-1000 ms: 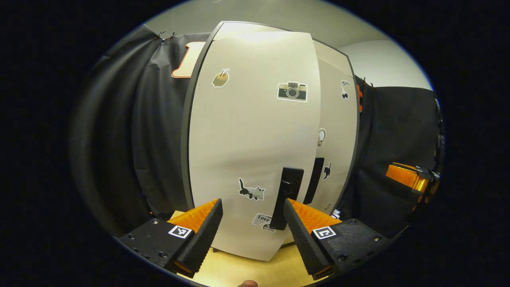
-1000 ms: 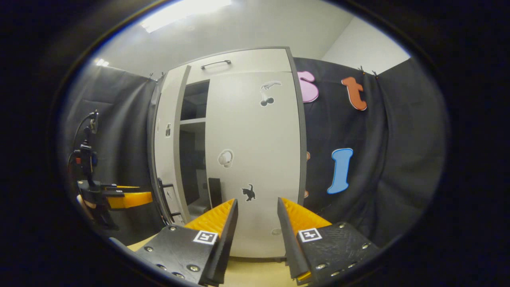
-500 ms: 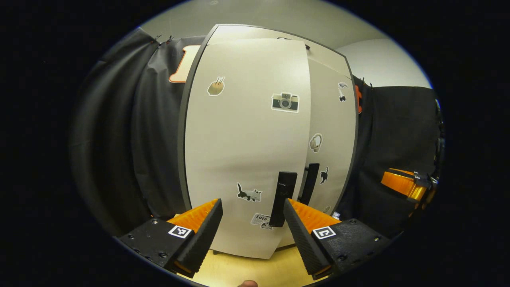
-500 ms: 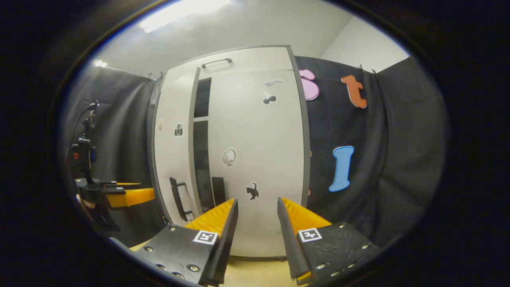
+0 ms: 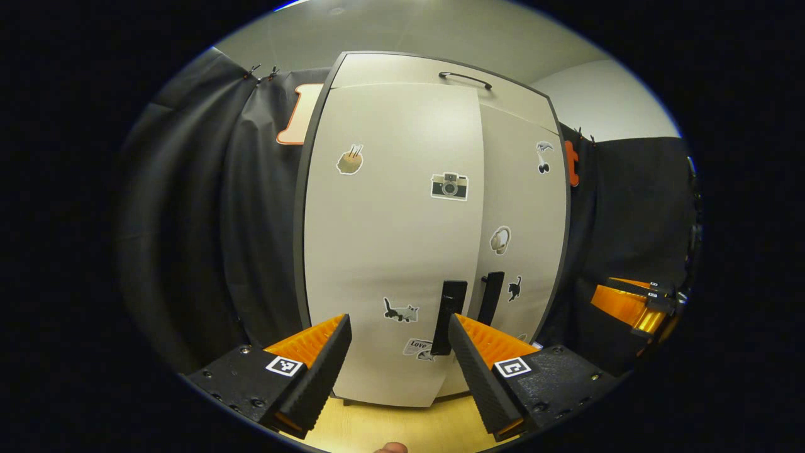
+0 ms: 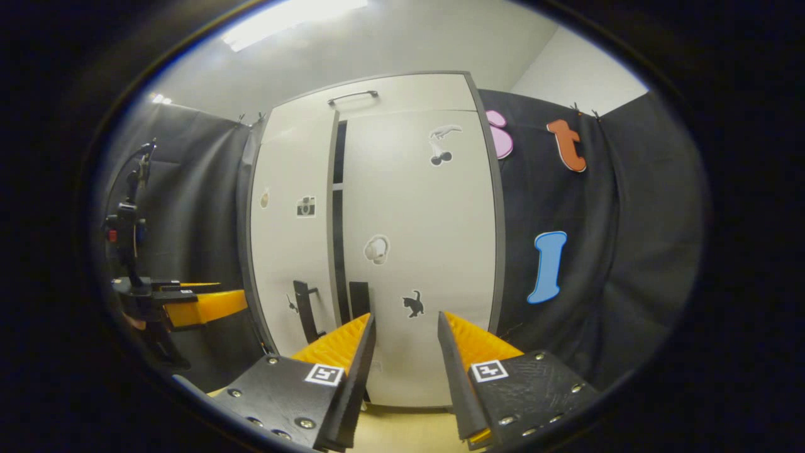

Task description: Grab one shoe with the right hand and put it into the shoe cabinet, grab the other shoe with the left hand and put it into the shoe cabinet; then close the right door with the right hand and the left door with the left hand.

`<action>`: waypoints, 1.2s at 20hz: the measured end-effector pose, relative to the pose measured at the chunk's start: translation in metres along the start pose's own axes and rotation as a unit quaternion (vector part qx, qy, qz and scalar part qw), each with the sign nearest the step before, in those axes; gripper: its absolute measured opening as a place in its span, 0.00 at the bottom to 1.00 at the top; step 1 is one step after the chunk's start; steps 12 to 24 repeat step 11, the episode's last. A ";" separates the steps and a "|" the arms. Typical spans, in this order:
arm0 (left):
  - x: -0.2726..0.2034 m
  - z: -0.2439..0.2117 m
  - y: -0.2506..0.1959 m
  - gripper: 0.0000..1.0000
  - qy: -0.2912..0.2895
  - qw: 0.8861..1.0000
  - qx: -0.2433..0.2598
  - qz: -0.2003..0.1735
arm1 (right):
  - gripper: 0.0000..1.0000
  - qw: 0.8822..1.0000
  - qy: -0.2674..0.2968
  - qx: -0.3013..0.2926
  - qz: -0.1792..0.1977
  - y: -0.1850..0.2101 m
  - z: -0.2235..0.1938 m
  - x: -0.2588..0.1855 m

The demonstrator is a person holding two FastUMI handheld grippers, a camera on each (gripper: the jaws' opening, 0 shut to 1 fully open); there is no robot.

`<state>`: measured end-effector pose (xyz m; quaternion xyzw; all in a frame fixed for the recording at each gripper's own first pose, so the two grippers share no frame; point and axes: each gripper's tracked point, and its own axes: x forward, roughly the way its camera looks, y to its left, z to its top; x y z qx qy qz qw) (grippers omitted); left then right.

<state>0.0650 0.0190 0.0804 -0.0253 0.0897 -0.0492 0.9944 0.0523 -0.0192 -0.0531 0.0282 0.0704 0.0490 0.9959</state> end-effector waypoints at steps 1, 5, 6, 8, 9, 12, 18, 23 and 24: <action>0.000 -0.001 0.000 0.95 0.001 1.000 0.001 0.001 | 0.59 1.000 -0.001 -0.002 -0.004 -0.001 0.001 0.000; -0.008 0.005 -0.001 0.95 -0.002 1.000 0.008 0.016 | 0.55 1.000 -0.001 0.001 -0.018 0.002 0.007 -0.005; -0.012 0.010 -0.001 0.95 -0.008 1.000 0.011 0.021 | 0.57 1.000 -0.002 0.004 -0.020 0.004 0.010 -0.006; -0.018 0.020 -0.002 0.96 -0.017 0.999 0.016 0.029 | 0.63 1.000 -0.005 0.009 -0.025 0.007 0.018 -0.010; -0.022 0.023 -0.001 0.96 -0.020 0.999 0.018 0.034 | 0.63 1.000 -0.007 0.013 -0.027 0.009 0.023 -0.013; -0.029 0.032 -0.001 0.92 -0.030 0.998 0.026 0.045 | 0.70 0.999 -0.011 0.024 -0.027 0.014 0.032 -0.016; -0.029 0.032 -0.001 0.92 -0.030 0.998 0.026 0.045 | 0.70 0.999 -0.011 0.024 -0.027 0.014 0.032 -0.016; -0.029 0.032 -0.001 0.92 -0.030 0.998 0.026 0.045 | 0.70 0.999 -0.011 0.024 -0.027 0.014 0.032 -0.016; -0.029 0.032 -0.001 0.92 -0.030 0.998 0.026 0.045 | 0.70 0.999 -0.011 0.024 -0.027 0.014 0.032 -0.016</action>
